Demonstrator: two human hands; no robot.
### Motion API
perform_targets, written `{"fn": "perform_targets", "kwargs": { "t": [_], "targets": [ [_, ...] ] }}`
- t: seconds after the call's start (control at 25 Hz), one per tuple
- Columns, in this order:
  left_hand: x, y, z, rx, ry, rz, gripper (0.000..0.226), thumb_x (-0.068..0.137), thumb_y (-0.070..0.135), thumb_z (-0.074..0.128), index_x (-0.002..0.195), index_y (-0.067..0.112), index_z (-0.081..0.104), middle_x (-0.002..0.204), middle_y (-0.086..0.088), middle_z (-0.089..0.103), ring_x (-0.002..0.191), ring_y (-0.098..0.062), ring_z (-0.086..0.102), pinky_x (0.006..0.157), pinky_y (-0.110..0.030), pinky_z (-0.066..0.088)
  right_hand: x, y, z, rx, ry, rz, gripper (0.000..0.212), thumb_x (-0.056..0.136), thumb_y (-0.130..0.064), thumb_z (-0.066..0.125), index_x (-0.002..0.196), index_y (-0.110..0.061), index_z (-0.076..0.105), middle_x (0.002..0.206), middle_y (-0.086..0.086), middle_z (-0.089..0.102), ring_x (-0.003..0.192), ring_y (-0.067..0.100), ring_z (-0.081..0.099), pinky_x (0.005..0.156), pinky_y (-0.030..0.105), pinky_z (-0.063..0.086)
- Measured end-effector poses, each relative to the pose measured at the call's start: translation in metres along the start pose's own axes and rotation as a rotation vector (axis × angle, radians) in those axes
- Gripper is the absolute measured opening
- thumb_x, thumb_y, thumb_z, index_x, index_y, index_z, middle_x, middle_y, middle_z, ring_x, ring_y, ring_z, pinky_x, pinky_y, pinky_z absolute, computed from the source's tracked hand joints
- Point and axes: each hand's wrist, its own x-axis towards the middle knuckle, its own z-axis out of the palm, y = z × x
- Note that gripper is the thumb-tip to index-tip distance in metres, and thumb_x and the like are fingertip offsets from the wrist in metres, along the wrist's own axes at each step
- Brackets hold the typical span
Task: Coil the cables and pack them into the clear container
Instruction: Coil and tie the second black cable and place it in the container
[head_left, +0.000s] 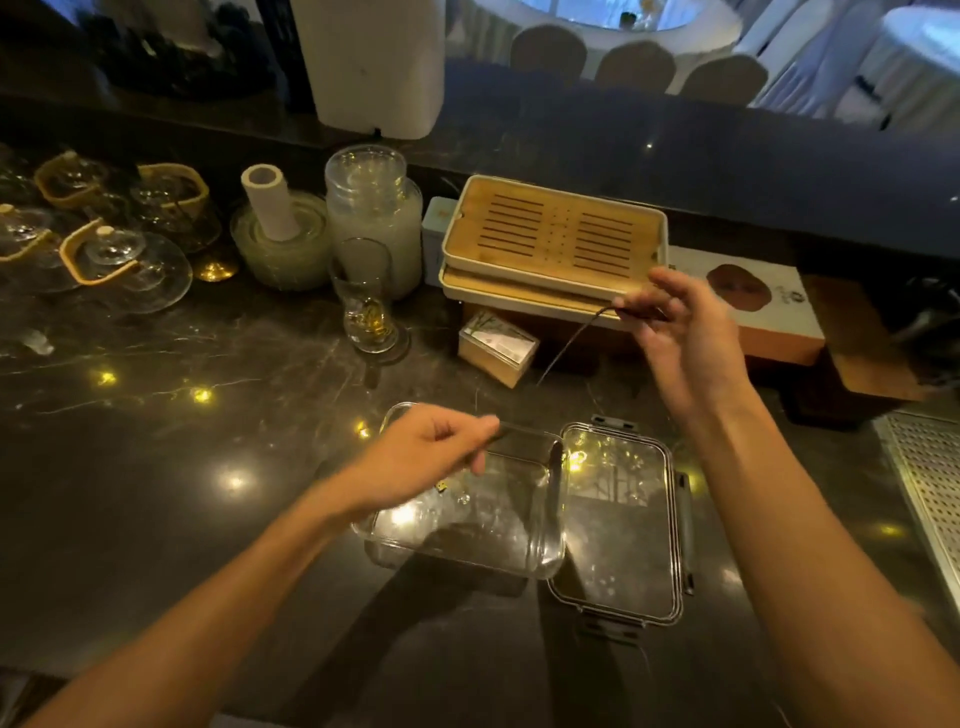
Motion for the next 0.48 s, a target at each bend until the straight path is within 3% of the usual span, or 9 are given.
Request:
{"fn": "perform_targets", "kwargs": {
  "t": [0.08,0.16,0.24,0.36,0.48],
  "targets": [
    [0.007,0.000,0.028,0.018,-0.051,-0.030,0.042,0.103,0.043,0.051,0.089,0.013,0.076,0.076,-0.009,0.070,0.070,-0.021,0.062,0.073,-0.036,0.051,-0.003,-0.004,0.001,0.057,-0.035,-0.015,0.012,0.100,-0.021,0.060,0.098,-0.011,0.066,0.066,-0.001,0.044,0.067,0.013,0.053,0.079,0.031,0.056],
    [0.021,0.005,0.050,-0.059,0.003,-0.066,0.036,0.105,0.039,0.047,0.109,0.016,0.075,0.098,0.002,0.078,0.090,-0.008,0.073,0.091,-0.029,0.056,-0.013,-0.002,0.007,-0.019,-0.119,-0.047,0.019,0.099,-0.022,0.056,0.082,-0.015,0.061,0.058,-0.005,0.033,0.057,0.012,0.038,0.062,0.029,0.047],
    [0.042,0.015,0.059,-0.328,0.055,-0.155,0.047,0.106,0.044,0.040,0.124,0.011,0.067,0.113,-0.004,0.076,0.103,-0.015,0.074,0.101,-0.036,0.054,-0.027,0.009,0.012,-0.145,-0.242,-0.085,0.026,0.097,-0.022,0.052,0.073,-0.014,0.056,0.054,-0.006,0.033,0.055,0.016,0.032,0.054,0.030,0.038],
    [0.070,0.038,0.056,-0.706,0.014,-0.226,0.063,0.106,0.052,0.035,0.131,0.000,0.060,0.118,-0.018,0.071,0.100,-0.026,0.072,0.098,-0.040,0.051,-0.051,0.032,0.015,-0.291,-0.460,-0.054,0.027,0.093,-0.017,0.049,0.070,-0.004,0.055,0.053,-0.009,0.042,0.050,0.015,0.039,0.051,0.030,0.033],
    [0.083,0.058,0.055,-0.890,0.070,-0.250,0.052,0.108,0.041,0.036,0.135,0.000,0.054,0.113,-0.018,0.073,0.101,-0.027,0.074,0.089,-0.039,0.061,-0.070,0.053,0.013,-0.280,-0.613,0.072,0.023,0.085,-0.019,0.061,0.068,-0.003,0.058,0.051,-0.014,0.046,0.045,0.009,0.038,0.046,0.023,0.035]
  ]
}}
